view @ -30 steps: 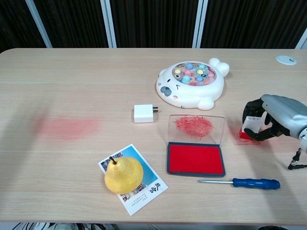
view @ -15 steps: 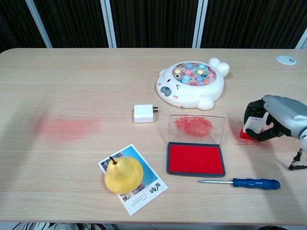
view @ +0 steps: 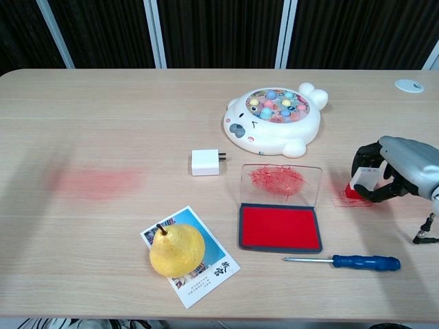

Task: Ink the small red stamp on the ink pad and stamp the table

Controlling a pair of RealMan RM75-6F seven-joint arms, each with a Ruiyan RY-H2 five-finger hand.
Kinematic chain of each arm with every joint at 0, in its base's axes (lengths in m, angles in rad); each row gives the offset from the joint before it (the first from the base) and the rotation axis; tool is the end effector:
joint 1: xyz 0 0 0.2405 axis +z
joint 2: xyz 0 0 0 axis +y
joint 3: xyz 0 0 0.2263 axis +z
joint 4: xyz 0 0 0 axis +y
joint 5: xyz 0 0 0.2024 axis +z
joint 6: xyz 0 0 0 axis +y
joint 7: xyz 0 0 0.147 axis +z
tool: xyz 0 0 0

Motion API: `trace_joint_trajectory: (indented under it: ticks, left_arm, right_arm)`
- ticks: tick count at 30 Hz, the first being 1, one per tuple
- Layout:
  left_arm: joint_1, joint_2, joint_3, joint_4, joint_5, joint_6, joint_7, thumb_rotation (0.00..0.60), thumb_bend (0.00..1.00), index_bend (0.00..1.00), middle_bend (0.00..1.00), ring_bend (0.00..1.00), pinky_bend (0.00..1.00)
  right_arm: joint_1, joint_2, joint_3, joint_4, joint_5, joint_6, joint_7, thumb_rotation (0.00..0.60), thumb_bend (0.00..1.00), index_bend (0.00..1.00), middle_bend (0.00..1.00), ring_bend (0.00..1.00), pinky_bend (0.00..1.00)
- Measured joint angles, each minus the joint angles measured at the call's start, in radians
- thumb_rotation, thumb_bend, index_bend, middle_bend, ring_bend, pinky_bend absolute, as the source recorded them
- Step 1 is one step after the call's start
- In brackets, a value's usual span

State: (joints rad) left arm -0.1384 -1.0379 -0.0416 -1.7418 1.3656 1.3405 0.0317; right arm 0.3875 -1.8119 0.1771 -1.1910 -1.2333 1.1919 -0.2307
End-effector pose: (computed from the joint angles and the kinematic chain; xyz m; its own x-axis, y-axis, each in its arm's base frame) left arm -0.2791 0.1902 0.1503 0.3575 0.1419 0.9231 0.9273 0.0634 -0.3689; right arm -0.2209 -0.2694 -0.0362 0.2919 -0.1696 0.9413 -0.9562 -0.0281 0.2914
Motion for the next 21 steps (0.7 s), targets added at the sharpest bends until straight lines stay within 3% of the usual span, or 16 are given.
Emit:
trace_joint_trajectory:
  ticks: [7, 21]
  left_arm:
    - [0.000, 0.000, 0.000, 0.000, 0.000, -0.001, 0.000, 0.600, 0.00, 0.00, 0.00, 0.00, 0.00]
    - [0.000, 0.001, 0.001, -0.001, 0.000, -0.001, -0.002, 0.600, 0.00, 0.00, 0.00, 0.00, 0.00]
  right_arm:
    - [0.000, 0.001, 0.001, -0.006, 0.008, -0.006, -0.009, 0.600, 0.40, 0.63, 0.47, 0.36, 0.41]
    - [0.000, 0.007, -0.001, -0.020, 0.025, -0.018, -0.034, 0.600, 0.39, 0.56, 0.44, 0.35, 0.39]
